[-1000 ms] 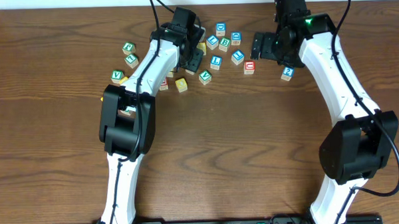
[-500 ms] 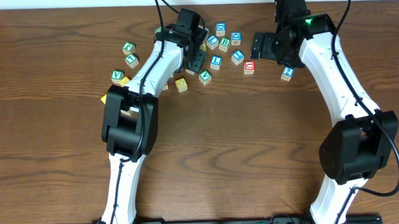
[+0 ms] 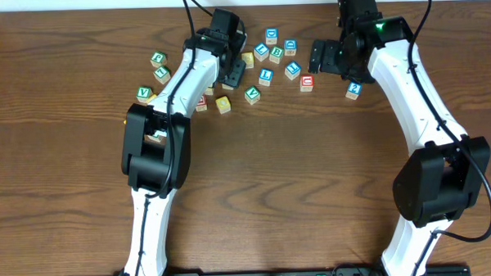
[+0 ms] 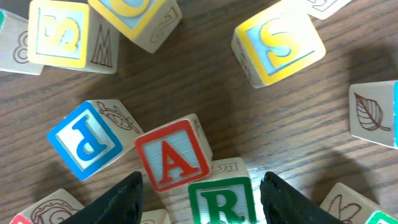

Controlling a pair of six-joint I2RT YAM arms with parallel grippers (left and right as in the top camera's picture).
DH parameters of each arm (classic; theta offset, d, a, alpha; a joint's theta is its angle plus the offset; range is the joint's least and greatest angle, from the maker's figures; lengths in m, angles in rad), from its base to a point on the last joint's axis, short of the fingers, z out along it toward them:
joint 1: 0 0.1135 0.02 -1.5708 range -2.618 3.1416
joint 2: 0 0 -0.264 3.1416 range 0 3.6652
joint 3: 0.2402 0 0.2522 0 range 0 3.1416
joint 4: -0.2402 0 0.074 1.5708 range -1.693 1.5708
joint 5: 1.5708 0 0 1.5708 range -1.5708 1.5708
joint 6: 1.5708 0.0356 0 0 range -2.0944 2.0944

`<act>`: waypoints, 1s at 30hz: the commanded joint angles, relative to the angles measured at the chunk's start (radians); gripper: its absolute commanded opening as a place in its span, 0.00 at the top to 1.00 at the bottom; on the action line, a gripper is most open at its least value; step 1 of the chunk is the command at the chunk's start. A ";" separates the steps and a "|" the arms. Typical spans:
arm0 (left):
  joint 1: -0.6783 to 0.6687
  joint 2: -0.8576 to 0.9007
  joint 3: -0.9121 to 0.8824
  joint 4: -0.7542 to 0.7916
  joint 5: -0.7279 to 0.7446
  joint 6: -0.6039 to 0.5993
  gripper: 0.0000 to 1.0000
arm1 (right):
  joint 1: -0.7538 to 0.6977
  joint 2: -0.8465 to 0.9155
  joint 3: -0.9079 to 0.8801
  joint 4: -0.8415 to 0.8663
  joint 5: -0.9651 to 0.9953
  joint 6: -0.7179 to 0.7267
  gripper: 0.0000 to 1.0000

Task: Spell out ROBOT
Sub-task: 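Close the left gripper on the green R block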

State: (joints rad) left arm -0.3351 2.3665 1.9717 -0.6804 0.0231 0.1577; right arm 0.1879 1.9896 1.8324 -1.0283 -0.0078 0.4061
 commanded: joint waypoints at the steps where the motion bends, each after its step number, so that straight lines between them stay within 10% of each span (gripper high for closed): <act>1: -0.003 -0.001 0.005 -0.014 -0.010 0.002 0.40 | 0.010 0.005 0.018 -0.001 0.002 0.008 0.01; 30: -0.005 -0.032 0.007 -0.122 -0.005 -0.294 0.40 | 0.010 0.005 0.018 -0.001 0.002 0.008 0.01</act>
State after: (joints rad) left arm -0.3378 2.3657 1.9717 -0.8036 0.0231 -0.1143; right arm 0.1879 1.9896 1.8324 -1.0283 -0.0078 0.4061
